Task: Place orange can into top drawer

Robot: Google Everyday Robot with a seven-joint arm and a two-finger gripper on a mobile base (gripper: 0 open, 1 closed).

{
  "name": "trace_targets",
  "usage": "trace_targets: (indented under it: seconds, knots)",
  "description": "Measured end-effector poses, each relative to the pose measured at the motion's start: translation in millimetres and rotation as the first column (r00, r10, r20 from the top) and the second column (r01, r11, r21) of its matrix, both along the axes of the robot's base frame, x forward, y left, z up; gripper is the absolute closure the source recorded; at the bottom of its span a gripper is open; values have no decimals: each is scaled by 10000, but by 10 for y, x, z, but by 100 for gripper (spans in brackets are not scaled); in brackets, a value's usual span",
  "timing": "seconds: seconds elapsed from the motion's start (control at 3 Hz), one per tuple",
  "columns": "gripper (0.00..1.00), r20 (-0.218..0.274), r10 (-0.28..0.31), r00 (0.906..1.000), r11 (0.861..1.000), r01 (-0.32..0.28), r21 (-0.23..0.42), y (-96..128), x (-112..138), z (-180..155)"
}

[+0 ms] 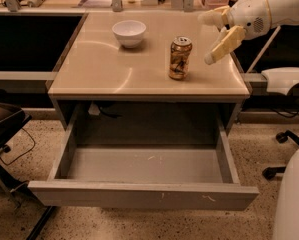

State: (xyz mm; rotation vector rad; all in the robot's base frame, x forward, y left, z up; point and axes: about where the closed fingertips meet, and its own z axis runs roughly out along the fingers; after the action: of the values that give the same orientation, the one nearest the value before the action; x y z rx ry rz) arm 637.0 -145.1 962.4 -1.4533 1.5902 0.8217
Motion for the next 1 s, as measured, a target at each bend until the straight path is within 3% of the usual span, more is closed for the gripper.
trace_targets:
  seconds: [0.33,1.0]
  knots:
    - [0,-430,110,9990,9963,-73,856,57,168,-199]
    - [0,-1018,206,9946,9732,34,2301,249,690,-631]
